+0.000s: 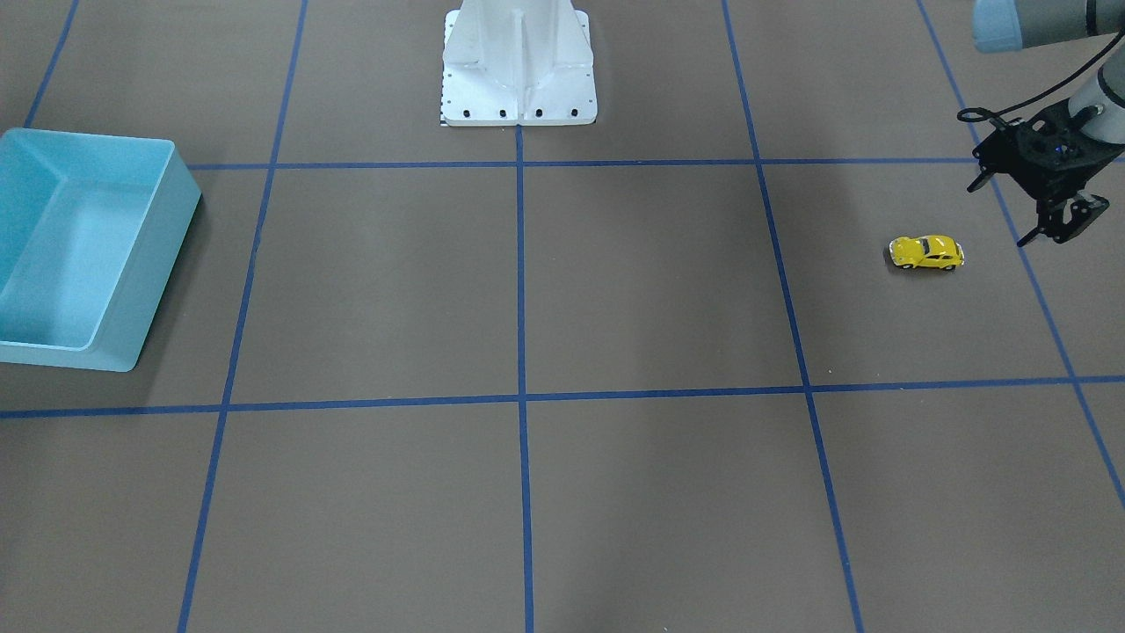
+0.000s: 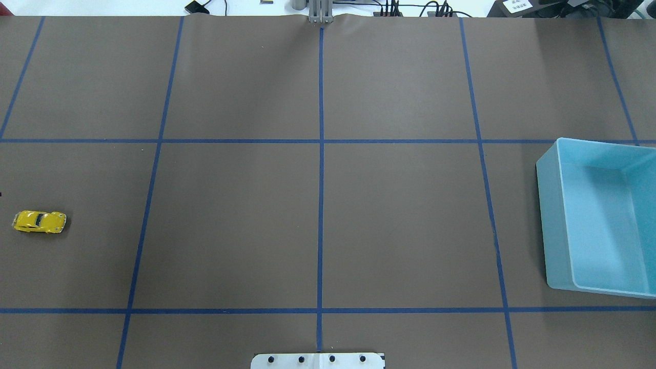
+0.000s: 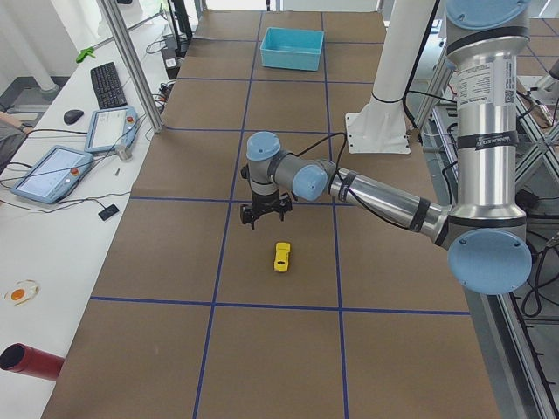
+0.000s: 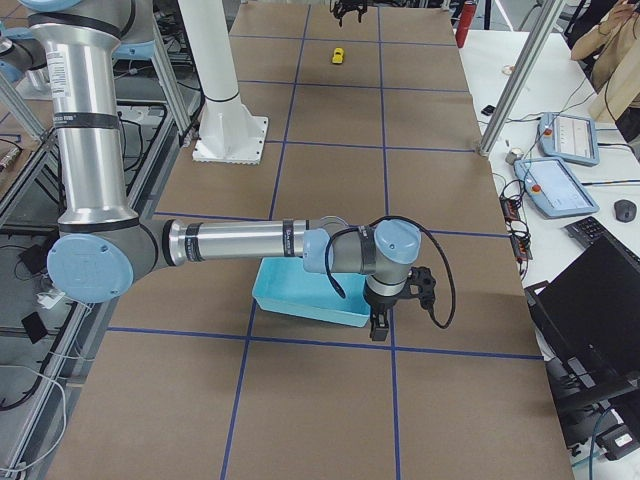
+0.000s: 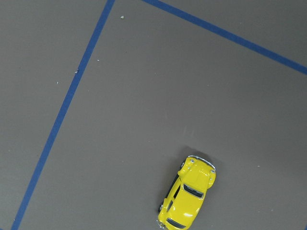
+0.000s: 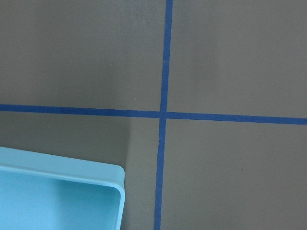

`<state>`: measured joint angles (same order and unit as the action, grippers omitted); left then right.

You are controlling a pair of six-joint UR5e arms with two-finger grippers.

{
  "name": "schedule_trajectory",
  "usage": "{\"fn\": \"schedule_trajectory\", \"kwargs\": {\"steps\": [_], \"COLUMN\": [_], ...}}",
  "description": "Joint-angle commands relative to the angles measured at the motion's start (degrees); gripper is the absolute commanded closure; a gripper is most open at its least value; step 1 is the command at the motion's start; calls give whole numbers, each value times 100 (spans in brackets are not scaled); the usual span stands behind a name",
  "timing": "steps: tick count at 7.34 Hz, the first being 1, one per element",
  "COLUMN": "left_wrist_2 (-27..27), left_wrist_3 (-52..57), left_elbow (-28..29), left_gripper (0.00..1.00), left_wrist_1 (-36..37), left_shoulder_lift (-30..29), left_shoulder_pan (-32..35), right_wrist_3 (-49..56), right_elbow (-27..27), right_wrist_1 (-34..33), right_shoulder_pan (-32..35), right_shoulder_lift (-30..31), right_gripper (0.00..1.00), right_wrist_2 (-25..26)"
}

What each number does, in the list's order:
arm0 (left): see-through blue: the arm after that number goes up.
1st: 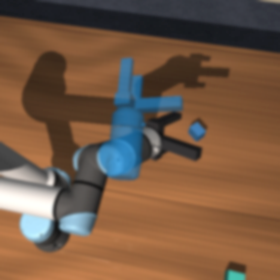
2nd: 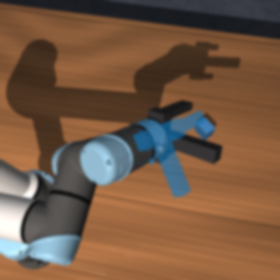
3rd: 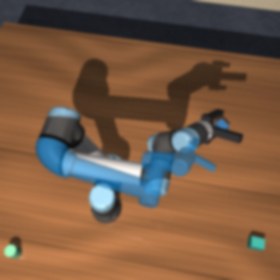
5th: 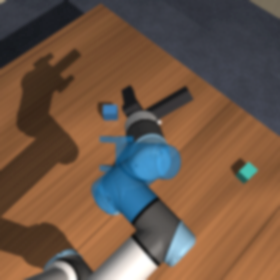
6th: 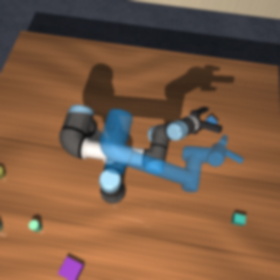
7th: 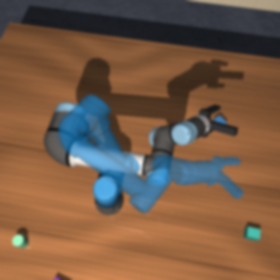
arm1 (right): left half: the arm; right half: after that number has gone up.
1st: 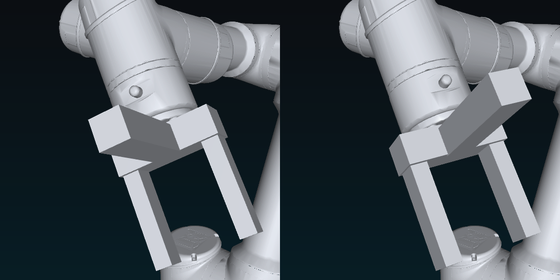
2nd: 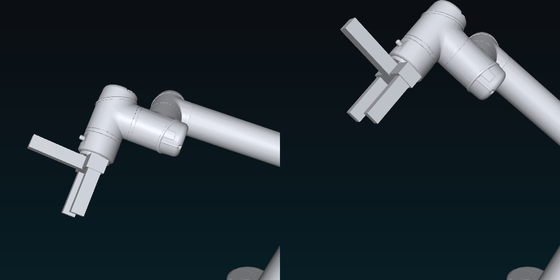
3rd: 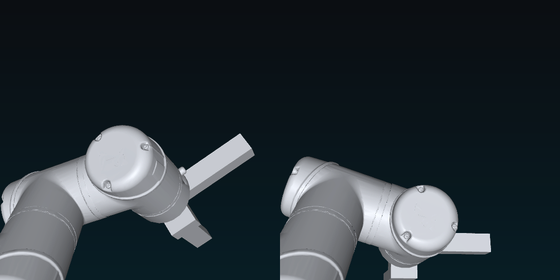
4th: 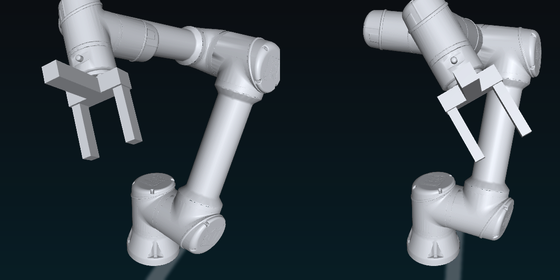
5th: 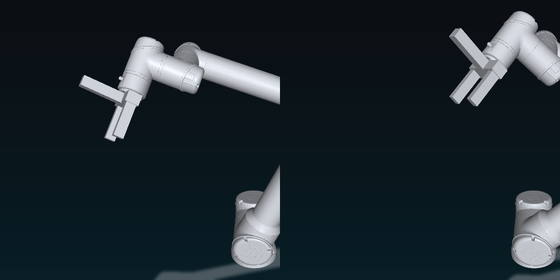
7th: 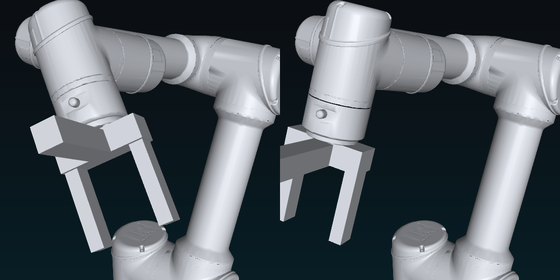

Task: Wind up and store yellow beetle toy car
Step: 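Lower the left gripper down onto the yellow beetle toy car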

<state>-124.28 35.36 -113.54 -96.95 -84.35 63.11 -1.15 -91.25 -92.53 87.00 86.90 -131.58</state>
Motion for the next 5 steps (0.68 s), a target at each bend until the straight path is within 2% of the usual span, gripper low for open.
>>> {"fn": "schedule_trajectory", "kwargs": {"steps": [1,3,4,5], "left_wrist_2": [159,315,604,650], "left_wrist_3": [304,305,305,305], "left_elbow": [34,122,139,313], "left_gripper": [0,0,0,0], "left_wrist_1": [-620,-842,-1199,-1534], "left_shoulder_lift": [215,261,435,497], "left_shoulder_pan": [-307,-474,-588,-624], "right_wrist_3": [10,10,10,10], "right_elbow": [2,2,2,2], "right_wrist_1": [-2,-2,-2,-2], "right_shoulder_pan": [1,1,1,10], "right_shoulder_lift": [20,20,29,29], "right_gripper": [0,0,0,0], "right_wrist_2": [1,1,1,1]}}
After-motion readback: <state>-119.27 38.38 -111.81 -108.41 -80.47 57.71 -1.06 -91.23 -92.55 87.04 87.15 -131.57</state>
